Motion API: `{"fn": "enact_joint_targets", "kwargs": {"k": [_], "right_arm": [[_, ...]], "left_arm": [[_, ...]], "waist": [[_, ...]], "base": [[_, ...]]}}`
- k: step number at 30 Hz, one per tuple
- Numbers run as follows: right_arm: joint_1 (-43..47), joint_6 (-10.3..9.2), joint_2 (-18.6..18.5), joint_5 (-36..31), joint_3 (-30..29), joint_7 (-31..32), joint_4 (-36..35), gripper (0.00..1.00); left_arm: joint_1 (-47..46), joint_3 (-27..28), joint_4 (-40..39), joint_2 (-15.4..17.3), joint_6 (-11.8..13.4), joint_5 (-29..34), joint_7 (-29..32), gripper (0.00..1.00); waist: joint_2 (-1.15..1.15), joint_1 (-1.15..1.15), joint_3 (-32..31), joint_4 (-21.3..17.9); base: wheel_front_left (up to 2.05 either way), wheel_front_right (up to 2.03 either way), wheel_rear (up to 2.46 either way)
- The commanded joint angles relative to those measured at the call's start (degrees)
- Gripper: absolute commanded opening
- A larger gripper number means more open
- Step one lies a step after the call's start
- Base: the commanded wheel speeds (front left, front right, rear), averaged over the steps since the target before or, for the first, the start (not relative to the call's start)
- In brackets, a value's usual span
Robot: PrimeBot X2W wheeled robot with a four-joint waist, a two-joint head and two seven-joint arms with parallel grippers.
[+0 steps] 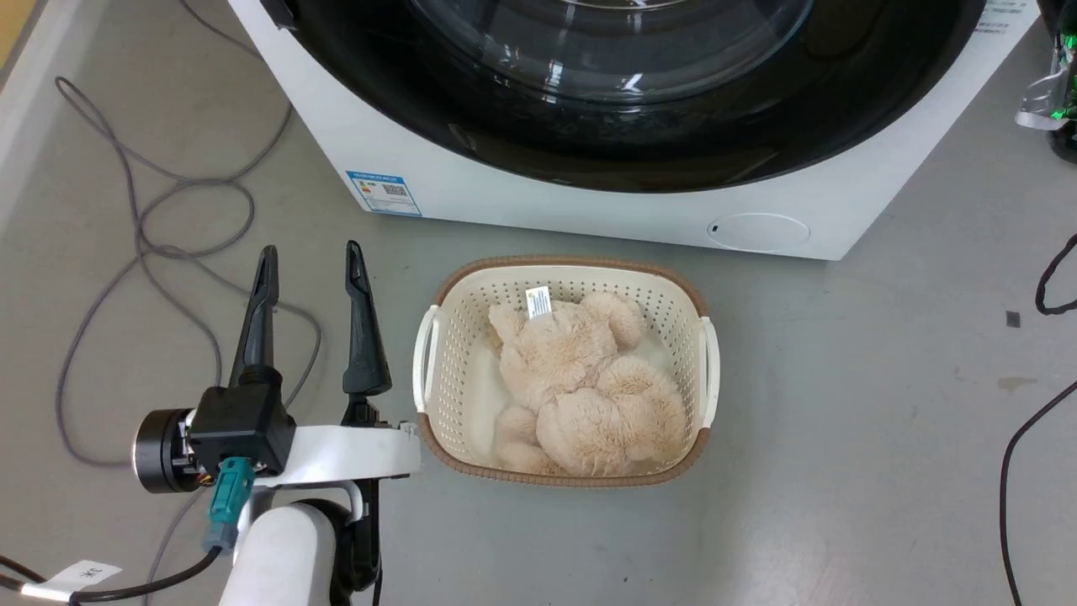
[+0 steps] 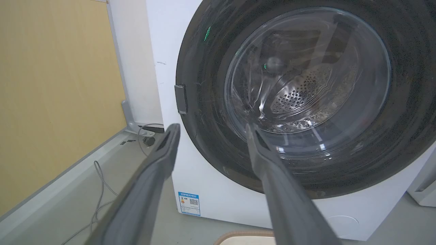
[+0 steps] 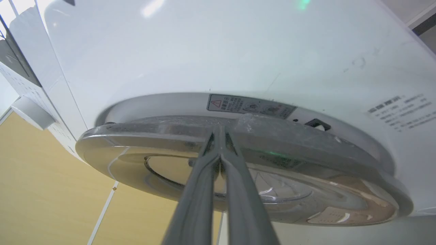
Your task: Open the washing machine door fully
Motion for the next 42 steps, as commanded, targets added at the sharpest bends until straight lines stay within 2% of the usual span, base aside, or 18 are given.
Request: {"fn": "enact_joint_targets", "kwargs": {"k": [1,11,22,42], "right_arm": [[-0.1,0.06,0.1,-0.2,0.3,-0.9,0.3,0.00],[-3.1,0.06,0.2,-0.6,1.8,-2.3,3.1,0.00],[-3.0,0.06,0.0,1.3,4.1,2.7,1.8,0.00],[8.8,0.06,0.0,4.4,8.4,10.1,-5.2,0.00]], "left_arm": [[0.2,-0.1,0.0,0.0,-0.4,0.3,-0.3,1.00],[-0.3,-0.2,-0.3,0.0,-0.1,0.1,-0.3,1.00],[-0.1,-0.2,-0.2,0.0,0.2,-0.2,-0.3,1.00],[2.6,1.1,1.0,0.0,-0.7,0.7,-0.3,1.00]], "waist": [[0.00,0.00,0.3,0.2],[0.00,0.00,1.8,1.6],[0.00,0.00,1.6,1.6],[0.00,0.00,-4.3,-1.2]], "base": [[0.00,0.00,0.00],[0.00,0.00,0.00],[0.00,0.00,0.00],[0.00,0.00,0.00]]}}
